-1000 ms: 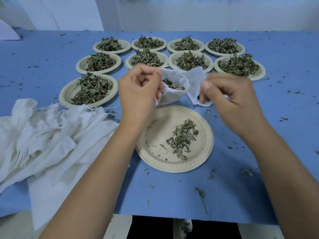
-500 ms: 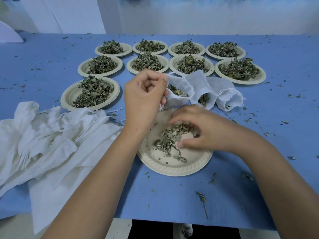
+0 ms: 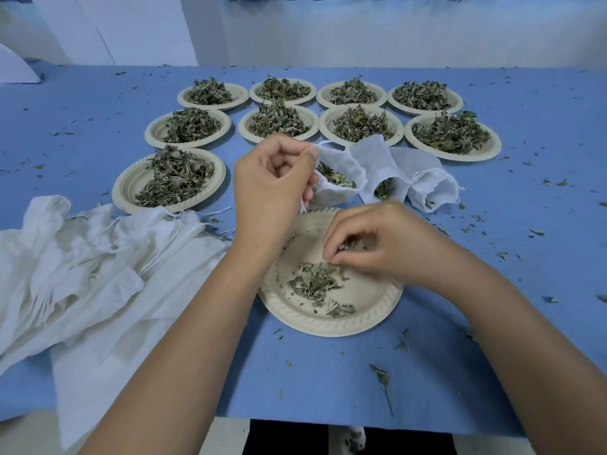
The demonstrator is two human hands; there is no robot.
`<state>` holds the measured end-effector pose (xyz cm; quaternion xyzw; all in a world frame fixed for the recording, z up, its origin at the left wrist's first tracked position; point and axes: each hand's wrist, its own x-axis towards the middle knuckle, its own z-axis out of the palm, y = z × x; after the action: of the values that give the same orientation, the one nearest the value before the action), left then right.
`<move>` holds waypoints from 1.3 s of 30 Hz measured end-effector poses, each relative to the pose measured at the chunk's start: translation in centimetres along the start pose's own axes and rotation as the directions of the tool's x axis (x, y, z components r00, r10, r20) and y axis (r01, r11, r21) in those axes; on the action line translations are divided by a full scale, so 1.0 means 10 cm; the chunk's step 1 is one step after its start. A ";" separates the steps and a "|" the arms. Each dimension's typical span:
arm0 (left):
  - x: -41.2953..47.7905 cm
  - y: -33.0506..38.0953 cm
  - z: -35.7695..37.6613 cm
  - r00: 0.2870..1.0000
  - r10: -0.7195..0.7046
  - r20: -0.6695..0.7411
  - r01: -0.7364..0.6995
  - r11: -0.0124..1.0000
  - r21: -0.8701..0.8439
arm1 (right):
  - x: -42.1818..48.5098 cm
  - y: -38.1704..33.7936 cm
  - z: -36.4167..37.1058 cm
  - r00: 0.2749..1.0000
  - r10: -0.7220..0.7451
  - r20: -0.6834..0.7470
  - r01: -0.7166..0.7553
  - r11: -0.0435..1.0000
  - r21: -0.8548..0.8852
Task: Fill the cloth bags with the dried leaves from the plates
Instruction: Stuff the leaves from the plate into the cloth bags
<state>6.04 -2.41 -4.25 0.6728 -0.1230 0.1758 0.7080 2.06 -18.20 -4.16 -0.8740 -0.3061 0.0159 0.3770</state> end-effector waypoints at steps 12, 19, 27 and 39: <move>-0.06 -0.02 0.06 0.975 0.022 0.222 -0.036 0.998 0.060 | 0.00 0.01 0.01 0.723 -0.088 -0.685 0.174 0.983 0.058; -0.06 -0.01 0.06 0.984 0.001 0.181 -0.010 0.999 0.047 | 0.02 0.08 -0.05 0.874 -0.181 -0.451 0.065 0.963 -0.261; -0.10 0.01 0.08 0.966 0.020 0.260 -0.025 1.000 0.017 | 0.04 0.09 0.00 0.788 -0.376 -0.487 0.131 0.876 -0.464; -0.04 0.02 0.04 1.000 -0.013 0.003 0.013 1.000 0.003 | -0.03 0.10 -0.02 0.993 0.107 -0.052 -0.119 0.931 -0.347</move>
<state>5.63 -2.82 -4.21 0.6750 -0.1194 0.1707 0.7078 2.42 -19.05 -4.76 -0.9433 -0.2472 -0.0310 0.2194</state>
